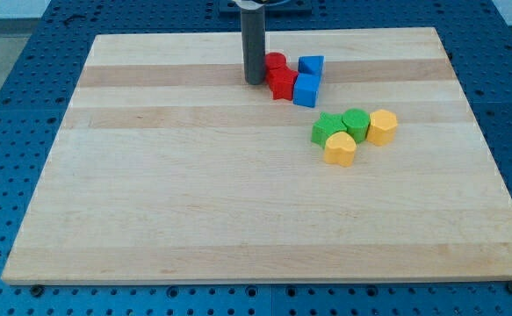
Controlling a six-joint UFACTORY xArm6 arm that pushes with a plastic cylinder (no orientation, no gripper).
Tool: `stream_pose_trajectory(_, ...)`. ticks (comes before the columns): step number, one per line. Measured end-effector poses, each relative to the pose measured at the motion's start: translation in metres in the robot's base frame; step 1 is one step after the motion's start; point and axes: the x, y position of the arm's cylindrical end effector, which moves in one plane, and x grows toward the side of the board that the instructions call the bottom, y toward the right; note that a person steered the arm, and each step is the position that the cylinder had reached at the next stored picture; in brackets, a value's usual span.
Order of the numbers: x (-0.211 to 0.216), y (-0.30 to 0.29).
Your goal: Nudge blue cube along with red star and red circle a bit up
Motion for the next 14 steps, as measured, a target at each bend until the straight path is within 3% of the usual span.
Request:
stream_pose_trajectory(1,-0.021,-0.036)
stream_pose_trajectory(3,-0.040,0.021)
stream_pose_trajectory(6,-0.049,0.023)
stream_pose_trajectory(7,-0.077,0.047)
stream_pose_trajectory(8,-0.078,0.133)
stream_pose_trajectory(9,-0.035,0.186)
stream_pose_trajectory(10,0.036,0.192)
stream_pose_trajectory(11,0.065,0.168)
stream_pose_trajectory(14,0.080,0.124)
